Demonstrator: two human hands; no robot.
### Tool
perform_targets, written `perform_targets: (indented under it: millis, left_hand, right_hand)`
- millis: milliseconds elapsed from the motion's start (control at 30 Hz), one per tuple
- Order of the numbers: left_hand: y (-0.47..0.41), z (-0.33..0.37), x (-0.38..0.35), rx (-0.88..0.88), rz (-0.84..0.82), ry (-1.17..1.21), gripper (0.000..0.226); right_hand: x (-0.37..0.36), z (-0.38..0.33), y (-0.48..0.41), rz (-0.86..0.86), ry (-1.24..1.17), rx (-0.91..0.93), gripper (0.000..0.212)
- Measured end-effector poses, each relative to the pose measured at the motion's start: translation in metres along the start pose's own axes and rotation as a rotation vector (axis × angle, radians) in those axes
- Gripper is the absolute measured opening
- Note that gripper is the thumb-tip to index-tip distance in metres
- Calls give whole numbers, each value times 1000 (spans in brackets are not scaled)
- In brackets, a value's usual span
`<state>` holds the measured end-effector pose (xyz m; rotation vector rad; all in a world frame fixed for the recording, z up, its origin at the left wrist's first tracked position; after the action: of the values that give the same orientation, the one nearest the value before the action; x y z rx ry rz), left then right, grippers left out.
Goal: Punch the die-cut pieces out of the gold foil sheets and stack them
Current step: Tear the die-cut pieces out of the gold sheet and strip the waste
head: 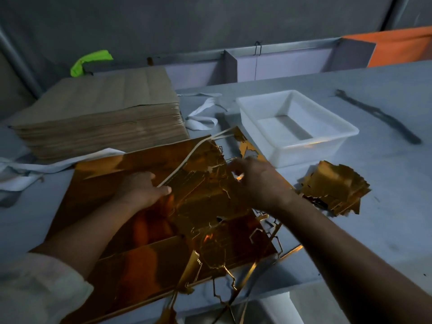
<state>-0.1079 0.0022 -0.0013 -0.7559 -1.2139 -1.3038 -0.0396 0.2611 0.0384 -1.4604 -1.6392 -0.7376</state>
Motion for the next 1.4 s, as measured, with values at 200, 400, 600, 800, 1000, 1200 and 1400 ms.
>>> perform_targets:
  millis: [200, 400, 600, 800, 1000, 1200, 1400]
  left_hand:
    - [9, 20, 8, -54, 10, -49, 62]
    - [6, 28, 13, 45, -90, 14, 49]
    - [3, 25, 15, 81, -159, 155, 58]
    - [2, 24, 23, 74, -317, 402, 21]
    - [11, 18, 39, 87, -513, 883, 27]
    - [20, 17, 42, 7, -649, 901, 42]
    - [25, 40, 46, -5, -504, 860, 40]
  right_hand:
    - [-52, -27, -9, -254, 89, 42, 48]
    - [-70, -26, -10, -243, 173, 54, 52]
    - [-75, -24, -13, -239, 176, 56, 52]
    - [-73, -23, -15, -208, 104, 35, 48]
    - [-70, -24, -18, -185, -804, -402, 53]
    - [-67, -29, -18, -257, -1235, -458, 24]
    - [-67, -33, -16, -232, -1175, -413, 19]
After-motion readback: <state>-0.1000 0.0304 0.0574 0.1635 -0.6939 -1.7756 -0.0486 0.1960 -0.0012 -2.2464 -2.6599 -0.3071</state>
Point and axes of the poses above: each hand's wrist, its own y-axis away from the middle knuckle, its own x-axis out of the back of the hand, z = x × y, the point moved 1 cm from there along -y, towards the middle knuckle
